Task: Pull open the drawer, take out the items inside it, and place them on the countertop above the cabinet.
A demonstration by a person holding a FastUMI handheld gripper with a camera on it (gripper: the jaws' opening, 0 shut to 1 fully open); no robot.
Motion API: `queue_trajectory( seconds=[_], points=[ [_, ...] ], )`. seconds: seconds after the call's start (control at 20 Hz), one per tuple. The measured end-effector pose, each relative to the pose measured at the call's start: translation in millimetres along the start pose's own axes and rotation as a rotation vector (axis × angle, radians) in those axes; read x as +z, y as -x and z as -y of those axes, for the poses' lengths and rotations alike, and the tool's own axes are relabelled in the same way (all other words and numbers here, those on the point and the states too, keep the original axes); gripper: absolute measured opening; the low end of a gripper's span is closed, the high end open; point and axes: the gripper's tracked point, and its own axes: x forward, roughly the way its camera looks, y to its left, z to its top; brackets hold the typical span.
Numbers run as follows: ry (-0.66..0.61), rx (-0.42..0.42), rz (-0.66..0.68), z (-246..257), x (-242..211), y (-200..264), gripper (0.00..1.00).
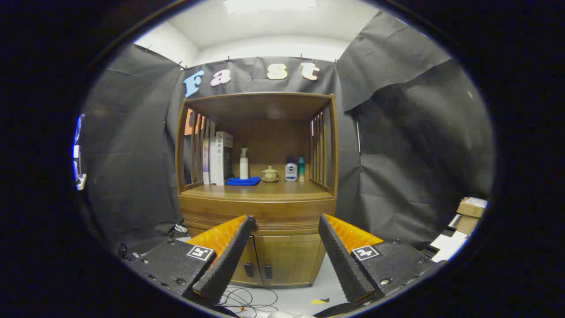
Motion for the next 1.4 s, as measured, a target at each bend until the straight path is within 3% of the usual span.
queue_trajectory(
  seconds=[0.75, 1.4],
  points=[
    [-0.010, 0.008, -0.032, 2, -10, -16, 0.99],
    [0.034, 0.086, -0.047, -69, -39, -130, 0.99]
  ],
)
